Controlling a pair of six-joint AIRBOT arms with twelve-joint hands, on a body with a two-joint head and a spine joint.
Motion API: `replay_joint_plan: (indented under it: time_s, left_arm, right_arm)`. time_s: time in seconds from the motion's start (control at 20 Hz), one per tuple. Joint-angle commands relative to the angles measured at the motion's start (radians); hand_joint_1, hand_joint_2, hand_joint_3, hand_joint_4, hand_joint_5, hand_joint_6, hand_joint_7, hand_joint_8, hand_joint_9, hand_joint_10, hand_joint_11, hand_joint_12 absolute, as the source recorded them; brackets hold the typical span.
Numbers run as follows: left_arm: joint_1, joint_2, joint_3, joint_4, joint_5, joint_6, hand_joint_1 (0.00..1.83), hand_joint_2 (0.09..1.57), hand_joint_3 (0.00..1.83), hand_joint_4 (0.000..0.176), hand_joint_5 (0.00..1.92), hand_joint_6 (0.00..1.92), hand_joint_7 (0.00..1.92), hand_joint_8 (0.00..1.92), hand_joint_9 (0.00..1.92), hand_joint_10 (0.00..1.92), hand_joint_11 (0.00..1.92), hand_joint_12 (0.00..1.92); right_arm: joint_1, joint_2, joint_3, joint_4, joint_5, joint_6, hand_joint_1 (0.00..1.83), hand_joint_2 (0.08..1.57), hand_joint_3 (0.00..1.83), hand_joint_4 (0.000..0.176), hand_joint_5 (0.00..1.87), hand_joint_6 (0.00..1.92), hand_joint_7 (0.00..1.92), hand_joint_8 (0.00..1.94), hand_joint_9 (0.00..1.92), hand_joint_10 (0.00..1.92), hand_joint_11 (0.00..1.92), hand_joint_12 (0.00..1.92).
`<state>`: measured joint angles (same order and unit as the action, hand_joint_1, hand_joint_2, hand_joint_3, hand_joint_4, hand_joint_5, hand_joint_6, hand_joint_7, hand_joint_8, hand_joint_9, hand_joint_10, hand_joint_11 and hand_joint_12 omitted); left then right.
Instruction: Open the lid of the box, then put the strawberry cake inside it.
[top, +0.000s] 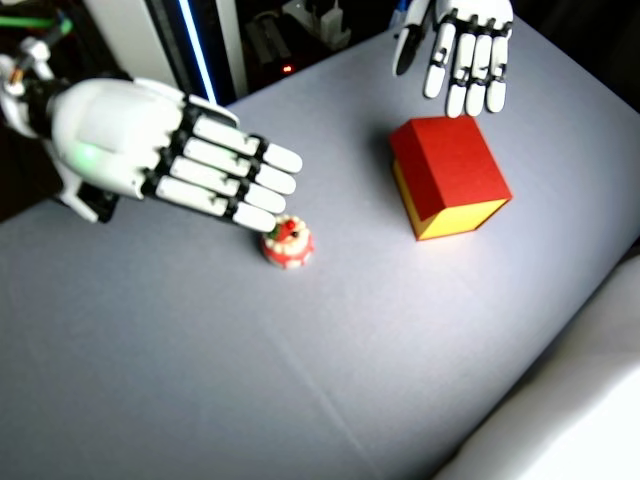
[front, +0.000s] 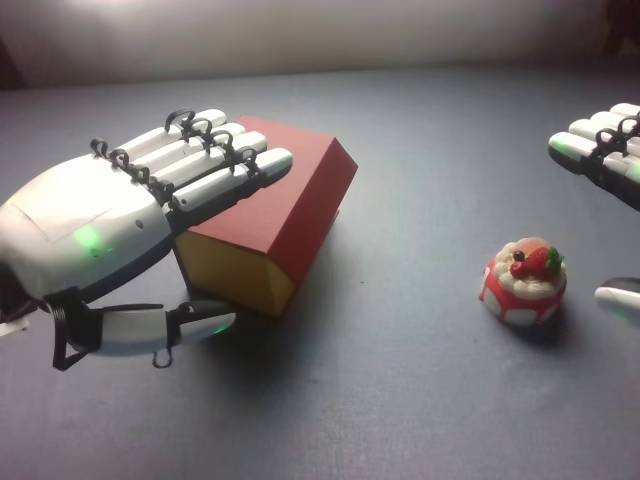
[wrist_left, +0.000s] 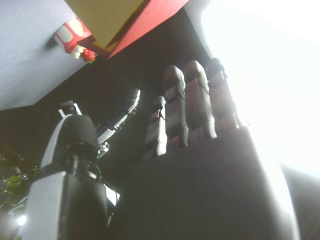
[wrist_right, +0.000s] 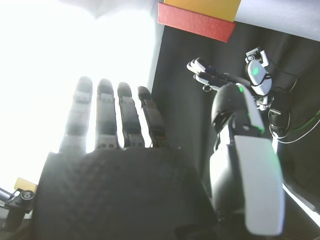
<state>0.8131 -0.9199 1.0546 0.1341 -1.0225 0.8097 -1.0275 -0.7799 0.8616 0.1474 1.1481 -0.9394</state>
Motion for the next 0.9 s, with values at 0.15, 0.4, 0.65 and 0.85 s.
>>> replay_joint_plan:
  time_s: [0.15, 0.4, 0.65, 0.85]
  left_arm:
    - [-0.03, -0.03, 0.02, -0.023, -0.083, -0.004, 0.71, 1.13, 0.02, 0.094, 0.0, 0.0, 0.0, 0.0, 0.0, 0.0, 0.0, 0.0]
    - [-0.064, -0.087, 0.061, -0.05, -0.038, -0.004, 0.68, 1.16, 0.02, 0.175, 0.0, 0.0, 0.0, 0.0, 0.0, 0.0, 0.0, 0.0]
    - [-0.088, -0.137, 0.103, -0.085, 0.017, -0.001, 0.82, 1.13, 0.0, 0.148, 0.0, 0.0, 0.0, 0.0, 0.0, 0.0, 0.0, 0.0]
    - [-0.106, -0.165, 0.119, -0.11, 0.049, 0.024, 0.7, 1.18, 0.02, 0.174, 0.0, 0.0, 0.0, 0.0, 0.0, 0.0, 0.0, 0.0]
  right_arm:
    - [-0.002, 0.004, -0.002, 0.01, 0.128, 0.005, 0.52, 1.28, 0.01, 0.0, 0.0, 0.0, 0.0, 0.0, 0.0, 0.0, 0.0, 0.0]
    - [-0.007, 0.003, -0.002, 0.014, 0.128, 0.006, 0.53, 1.27, 0.0, 0.0, 0.0, 0.0, 0.0, 0.0, 0.0, 0.0, 0.0, 0.0]
    - [-0.011, 0.002, -0.001, 0.019, 0.129, 0.012, 0.57, 1.28, 0.0, 0.0, 0.0, 0.0, 0.0, 0.0, 0.0, 0.0, 0.0, 0.0]
    - [-0.014, 0.0, 0.0, 0.02, 0.13, 0.015, 0.54, 1.28, 0.01, 0.0, 0.0, 0.0, 0.0, 0.0, 0.0, 0.0, 0.0, 0.0]
